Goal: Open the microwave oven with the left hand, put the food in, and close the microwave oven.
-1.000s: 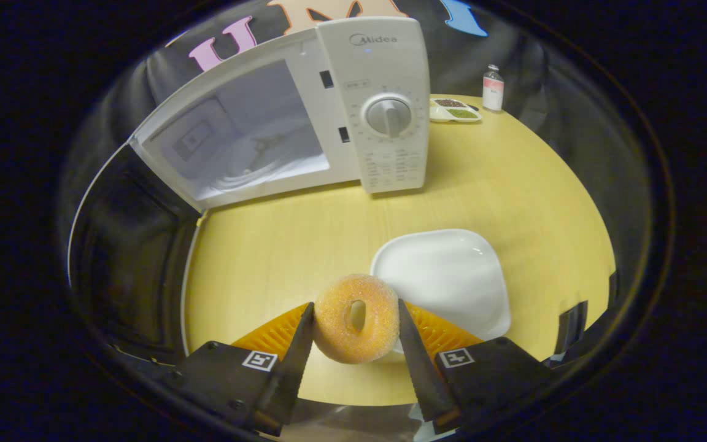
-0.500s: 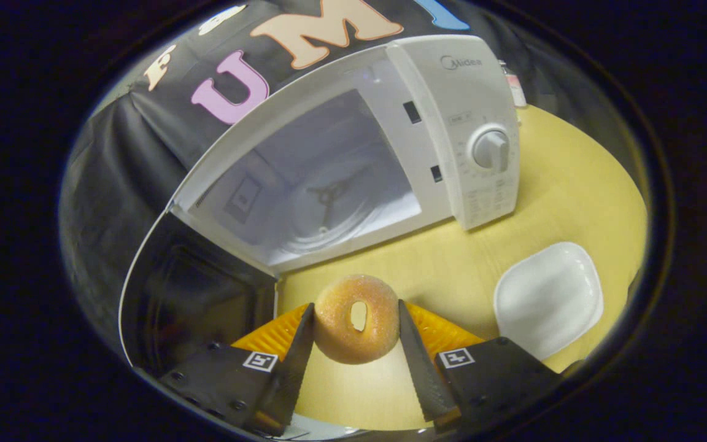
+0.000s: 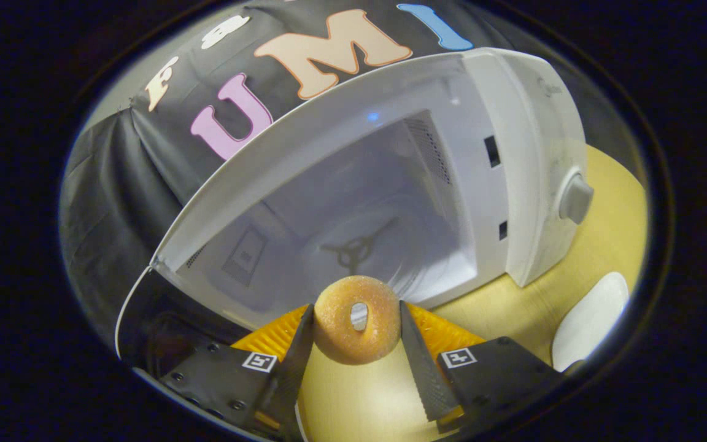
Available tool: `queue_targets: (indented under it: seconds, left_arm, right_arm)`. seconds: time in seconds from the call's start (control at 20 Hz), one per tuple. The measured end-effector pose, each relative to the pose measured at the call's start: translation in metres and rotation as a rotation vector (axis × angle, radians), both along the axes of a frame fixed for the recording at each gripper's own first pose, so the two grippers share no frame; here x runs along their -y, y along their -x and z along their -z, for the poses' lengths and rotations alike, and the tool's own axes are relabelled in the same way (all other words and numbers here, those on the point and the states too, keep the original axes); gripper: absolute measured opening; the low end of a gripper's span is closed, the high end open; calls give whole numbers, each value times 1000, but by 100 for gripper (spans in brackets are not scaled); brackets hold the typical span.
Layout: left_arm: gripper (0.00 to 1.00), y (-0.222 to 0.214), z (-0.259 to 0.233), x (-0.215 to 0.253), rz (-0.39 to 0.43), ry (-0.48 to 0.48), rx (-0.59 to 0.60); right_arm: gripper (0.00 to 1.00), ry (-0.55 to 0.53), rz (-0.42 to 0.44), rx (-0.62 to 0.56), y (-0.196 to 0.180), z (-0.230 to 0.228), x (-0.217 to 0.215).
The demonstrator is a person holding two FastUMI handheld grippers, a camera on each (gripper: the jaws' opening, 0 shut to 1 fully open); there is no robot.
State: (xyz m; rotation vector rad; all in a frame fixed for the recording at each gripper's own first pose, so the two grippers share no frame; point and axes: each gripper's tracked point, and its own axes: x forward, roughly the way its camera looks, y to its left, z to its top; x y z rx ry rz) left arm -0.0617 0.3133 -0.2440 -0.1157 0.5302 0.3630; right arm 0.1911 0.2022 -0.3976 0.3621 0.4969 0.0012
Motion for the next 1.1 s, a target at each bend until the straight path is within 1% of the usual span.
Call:
queue_targets:
  seconds: [0.2,0.5,0.55,0.6,0.65,0.75,0.8,0.85,1.1]
  left_arm:
    - [96,-3,5,0,0,14,-17]
    - [96,-13,10,3,4,44,-26]
    - [96,-14,10,4,6,45,-26]
    - [96,-16,11,5,10,46,-28]
    - [96,-16,12,7,18,50,-29]
    - [95,-19,13,13,32,61,-32]
    - [95,-20,13,15,38,67,-31]
    - [95,-20,13,18,42,72,-30]
    - [93,-20,15,21,45,89,-23]
  right_arm:
    - [75,29,34,64,-28,-5,-3]
    - [76,105,27,114,-56,-9,-14]
    - [85,113,34,125,-59,-11,-14]
    - [75,120,40,137,-63,-12,-12]
    - [75,122,47,149,-66,-14,-11]
    - [96,135,64,162,-68,-18,-4]
    - [91,152,70,169,-67,-20,1]
    - [96,166,66,174,-64,-24,5]
    - [97,256,4,190,-44,-35,17]
